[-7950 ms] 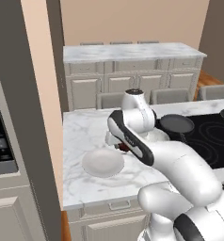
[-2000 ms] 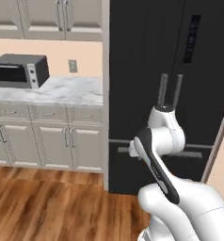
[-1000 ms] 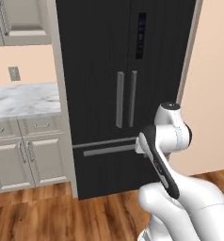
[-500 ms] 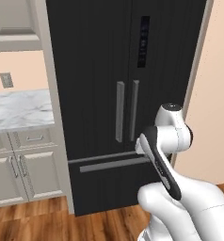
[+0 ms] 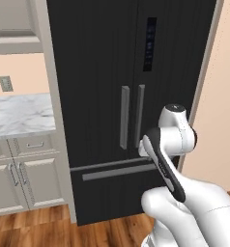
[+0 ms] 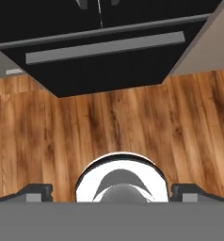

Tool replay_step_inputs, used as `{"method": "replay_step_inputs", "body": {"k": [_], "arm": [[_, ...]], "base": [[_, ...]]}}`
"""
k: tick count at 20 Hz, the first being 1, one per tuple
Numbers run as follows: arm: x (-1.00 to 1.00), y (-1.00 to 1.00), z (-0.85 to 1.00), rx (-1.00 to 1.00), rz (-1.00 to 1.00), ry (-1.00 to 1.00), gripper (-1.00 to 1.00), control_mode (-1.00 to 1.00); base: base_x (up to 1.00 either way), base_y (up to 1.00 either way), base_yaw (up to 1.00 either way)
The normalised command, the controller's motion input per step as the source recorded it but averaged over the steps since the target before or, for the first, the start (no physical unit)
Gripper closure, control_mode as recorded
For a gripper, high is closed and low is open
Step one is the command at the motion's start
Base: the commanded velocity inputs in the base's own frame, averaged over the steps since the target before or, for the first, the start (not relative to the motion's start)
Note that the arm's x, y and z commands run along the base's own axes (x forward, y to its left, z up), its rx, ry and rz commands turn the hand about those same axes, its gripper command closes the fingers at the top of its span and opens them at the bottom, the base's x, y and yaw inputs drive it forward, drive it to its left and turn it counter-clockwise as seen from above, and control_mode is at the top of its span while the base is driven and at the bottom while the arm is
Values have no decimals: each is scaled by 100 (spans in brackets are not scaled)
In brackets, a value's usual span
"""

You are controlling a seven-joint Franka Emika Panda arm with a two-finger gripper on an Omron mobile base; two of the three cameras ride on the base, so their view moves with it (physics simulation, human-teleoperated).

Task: Place one of the steaks on the plate and the other in the bowl. Then place the bowl in the fridge.

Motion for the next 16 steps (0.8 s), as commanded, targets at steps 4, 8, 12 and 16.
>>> {"method": "replay_step_inputs", "body": {"k": [4, 8, 12, 16], "arm": [[57, -17, 4, -10, -1, -32, -100, -100], [73, -37, 31, -12, 8, -39, -100, -100], [53, -24, 34, -1, 21, -34, -100, -100], [28, 0, 47, -6, 8, -25, -100, -100]], "base": [[0, 0, 0], [0, 0, 0], [0, 0, 0], [0, 0, 0]]}}
